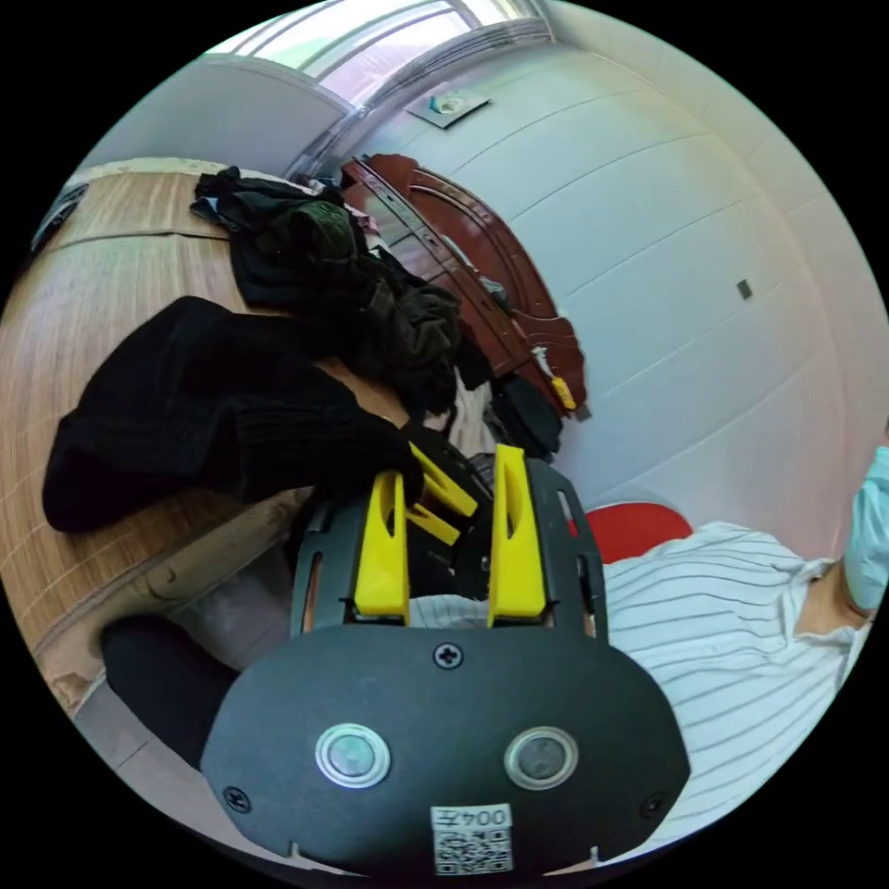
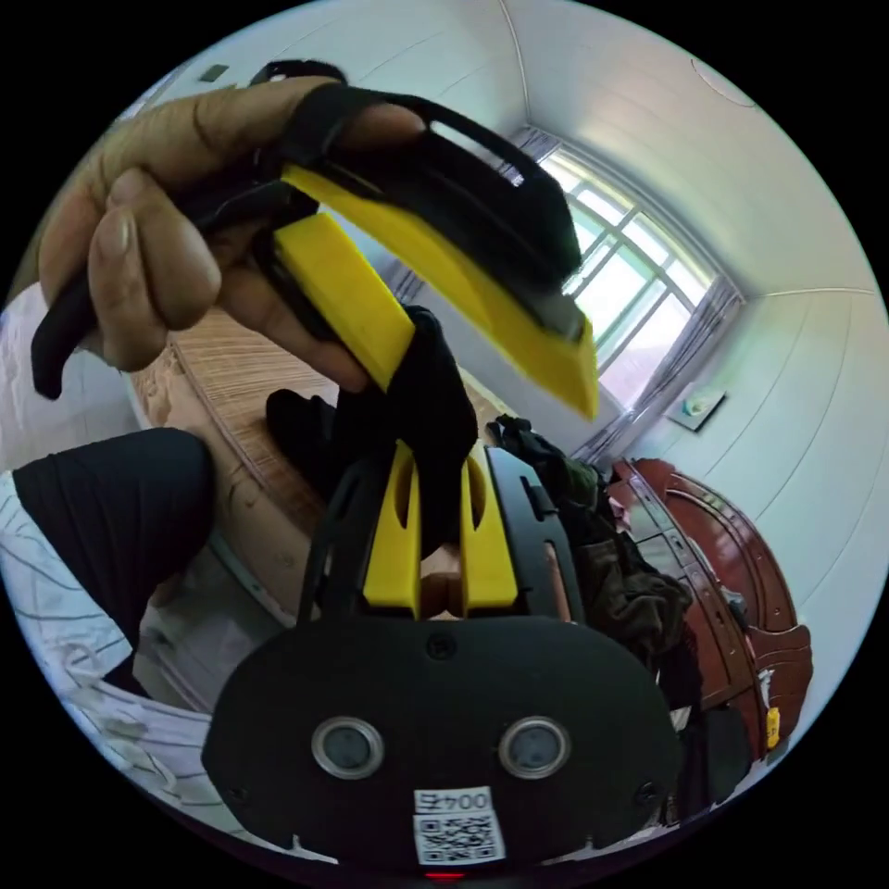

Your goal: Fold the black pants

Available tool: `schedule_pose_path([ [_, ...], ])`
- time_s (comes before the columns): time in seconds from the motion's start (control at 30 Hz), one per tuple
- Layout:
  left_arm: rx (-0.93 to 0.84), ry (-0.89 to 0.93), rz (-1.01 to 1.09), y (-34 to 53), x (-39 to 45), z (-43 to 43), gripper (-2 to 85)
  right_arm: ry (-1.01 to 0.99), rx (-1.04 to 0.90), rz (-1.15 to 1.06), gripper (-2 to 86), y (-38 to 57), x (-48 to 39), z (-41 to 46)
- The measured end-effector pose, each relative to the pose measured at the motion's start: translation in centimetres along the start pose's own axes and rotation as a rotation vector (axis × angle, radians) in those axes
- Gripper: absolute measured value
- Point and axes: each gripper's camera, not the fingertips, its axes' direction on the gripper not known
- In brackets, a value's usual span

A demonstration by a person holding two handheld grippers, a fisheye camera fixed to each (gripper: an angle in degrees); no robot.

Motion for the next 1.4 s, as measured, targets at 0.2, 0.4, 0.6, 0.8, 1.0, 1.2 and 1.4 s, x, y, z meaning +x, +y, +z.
schedule_pose_path([
  [0.2,0.136,0.055,0.008,12.1,-10.1,-7.3,11.2,-0.225,-0.257,0.465,5.7,3.9,9.3,2.5],
  [0.4,0.142,-0.506,0.060,22.3,-18.0,-9.2,10.3,-0.551,-0.343,1.108,5.5,14.2,18.7,6.2],
  [0.6,-0.191,-0.986,0.331,26.7,-25.5,0.0,11.4,-0.621,-0.368,1.247,5.4,19.0,20.2,7.6],
  [0.8,-0.374,-1.241,0.531,28.2,-33.2,6.4,10.0,-0.679,-0.381,1.358,5.8,22.6,20.9,8.2],
  [1.0,-0.549,-1.353,0.814,31.7,-37.8,12.7,9.8,-0.703,-0.370,1.427,6.0,24.9,21.6,8.6],
  [1.2,-0.632,-1.402,1.005,34.3,-40.3,20.0,10.1,-0.706,-0.399,1.458,6.0,26.4,20.8,9.0],
  [1.4,-0.718,-1.472,1.244,35.4,-42.0,28.7,9.8,-0.717,-0.403,1.466,6.0,27.3,19.1,8.4],
])
